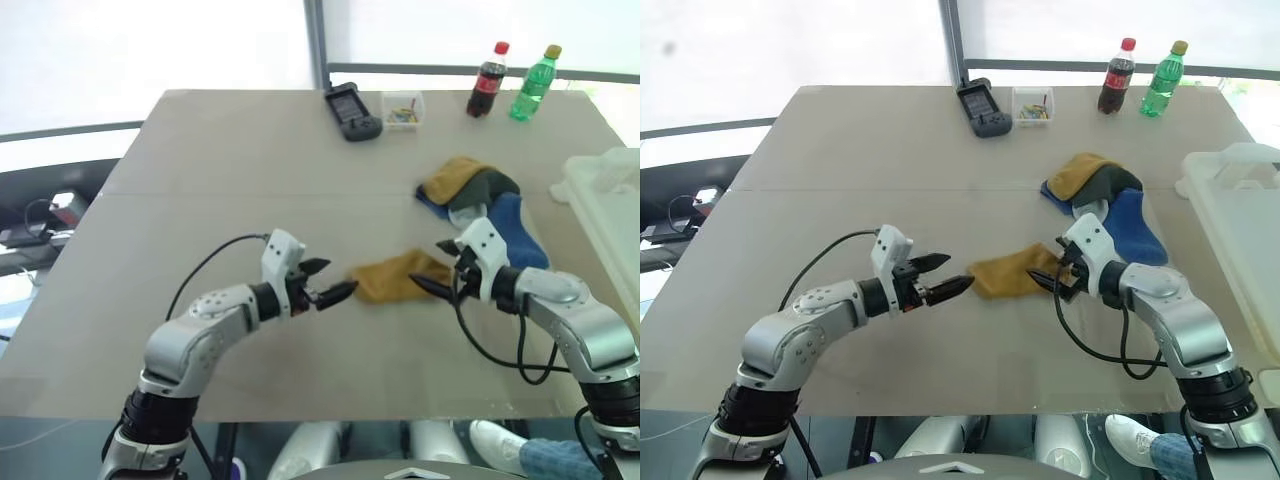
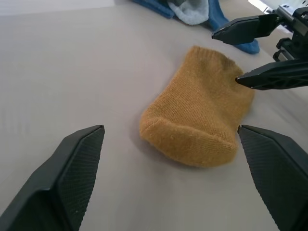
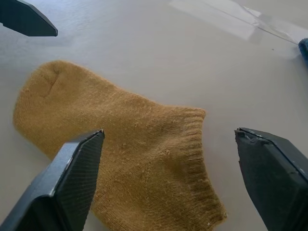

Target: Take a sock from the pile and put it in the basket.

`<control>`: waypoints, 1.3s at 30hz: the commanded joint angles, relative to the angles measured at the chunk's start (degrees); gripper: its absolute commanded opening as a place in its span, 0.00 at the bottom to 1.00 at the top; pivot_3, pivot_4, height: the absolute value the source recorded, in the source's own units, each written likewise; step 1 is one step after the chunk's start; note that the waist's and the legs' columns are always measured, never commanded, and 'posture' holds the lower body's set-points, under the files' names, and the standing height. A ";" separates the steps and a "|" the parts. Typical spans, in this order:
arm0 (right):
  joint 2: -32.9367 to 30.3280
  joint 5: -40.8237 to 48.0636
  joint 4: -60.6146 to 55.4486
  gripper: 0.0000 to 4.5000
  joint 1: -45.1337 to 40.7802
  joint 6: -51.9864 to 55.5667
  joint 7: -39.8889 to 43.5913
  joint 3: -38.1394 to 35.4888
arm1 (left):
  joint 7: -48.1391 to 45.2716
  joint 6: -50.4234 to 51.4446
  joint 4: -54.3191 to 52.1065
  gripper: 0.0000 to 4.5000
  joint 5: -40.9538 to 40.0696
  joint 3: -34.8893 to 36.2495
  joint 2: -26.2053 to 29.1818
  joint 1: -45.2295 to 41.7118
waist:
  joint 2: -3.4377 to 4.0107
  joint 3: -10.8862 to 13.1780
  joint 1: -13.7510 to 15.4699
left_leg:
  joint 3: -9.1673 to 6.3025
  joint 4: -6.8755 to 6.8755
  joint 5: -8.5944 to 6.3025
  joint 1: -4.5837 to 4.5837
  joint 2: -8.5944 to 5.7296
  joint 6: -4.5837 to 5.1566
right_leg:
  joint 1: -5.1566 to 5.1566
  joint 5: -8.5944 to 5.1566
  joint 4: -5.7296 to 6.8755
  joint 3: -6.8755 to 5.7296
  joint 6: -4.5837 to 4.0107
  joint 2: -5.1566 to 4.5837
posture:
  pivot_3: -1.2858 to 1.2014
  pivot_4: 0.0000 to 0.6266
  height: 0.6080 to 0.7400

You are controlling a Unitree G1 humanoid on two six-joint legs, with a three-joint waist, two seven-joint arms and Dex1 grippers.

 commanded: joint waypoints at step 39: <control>-3.56 -5.01 -15.33 0.00 16.83 2.20 -4.45 3.80 | -5.28 1.06 -5.01 0.01 3.97 -2.46 5.73 5.24 | -0.04 -0.01 1.66 | 0.07 0.06 -0.05 0.04 0.01 0.06 | 0.00 0.01 -0.01 -0.01 0.01 0.00 | 0.52 0.24 1.00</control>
